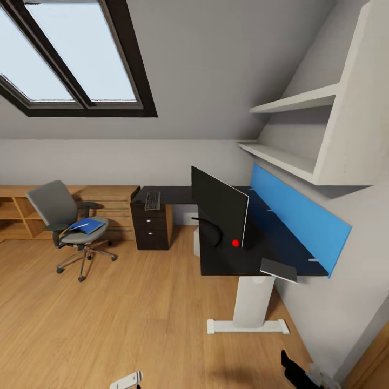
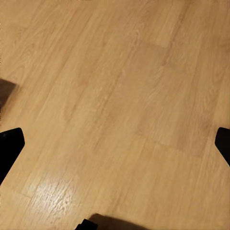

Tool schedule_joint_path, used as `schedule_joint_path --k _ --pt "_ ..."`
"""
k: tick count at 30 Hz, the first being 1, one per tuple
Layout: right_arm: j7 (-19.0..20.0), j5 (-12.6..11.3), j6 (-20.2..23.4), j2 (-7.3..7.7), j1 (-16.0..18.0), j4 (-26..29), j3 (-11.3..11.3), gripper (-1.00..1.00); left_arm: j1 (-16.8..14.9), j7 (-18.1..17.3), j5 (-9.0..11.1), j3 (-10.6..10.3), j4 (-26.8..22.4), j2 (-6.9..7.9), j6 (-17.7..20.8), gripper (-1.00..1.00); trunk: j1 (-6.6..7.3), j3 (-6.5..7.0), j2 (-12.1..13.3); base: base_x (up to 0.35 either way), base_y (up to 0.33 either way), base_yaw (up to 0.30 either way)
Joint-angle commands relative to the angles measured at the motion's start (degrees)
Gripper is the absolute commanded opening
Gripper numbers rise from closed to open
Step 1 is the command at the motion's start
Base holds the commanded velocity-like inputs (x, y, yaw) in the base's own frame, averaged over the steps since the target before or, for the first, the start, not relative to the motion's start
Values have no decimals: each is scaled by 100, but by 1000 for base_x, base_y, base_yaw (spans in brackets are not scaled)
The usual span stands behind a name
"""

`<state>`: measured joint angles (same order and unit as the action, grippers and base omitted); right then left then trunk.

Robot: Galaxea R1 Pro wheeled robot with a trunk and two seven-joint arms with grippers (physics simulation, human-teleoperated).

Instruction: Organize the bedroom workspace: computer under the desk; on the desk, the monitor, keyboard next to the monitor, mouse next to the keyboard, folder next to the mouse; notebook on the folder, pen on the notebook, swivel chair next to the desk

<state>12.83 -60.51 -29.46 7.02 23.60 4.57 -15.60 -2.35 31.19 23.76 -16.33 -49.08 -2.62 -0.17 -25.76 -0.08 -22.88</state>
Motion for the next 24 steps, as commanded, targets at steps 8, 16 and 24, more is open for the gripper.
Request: schedule_joint_path --k 8,16,24 --pt "353 -556 2543 839 4 1772 461 100 -2 41 49 -19 -5 18 -16 100 -2 -3 -4 -1 -1 0" --pt "258 -1086 4239 1112 12 2739 1815 100 -2 37 58 -19 0 22 -18 100 -2 -3 -4 0 0 0" --pt "287 -1196 4725 1082 9 3170 2499 100 -2 36 59 -19 4 20 -20 100 -2 -3 -4 0 0 0"
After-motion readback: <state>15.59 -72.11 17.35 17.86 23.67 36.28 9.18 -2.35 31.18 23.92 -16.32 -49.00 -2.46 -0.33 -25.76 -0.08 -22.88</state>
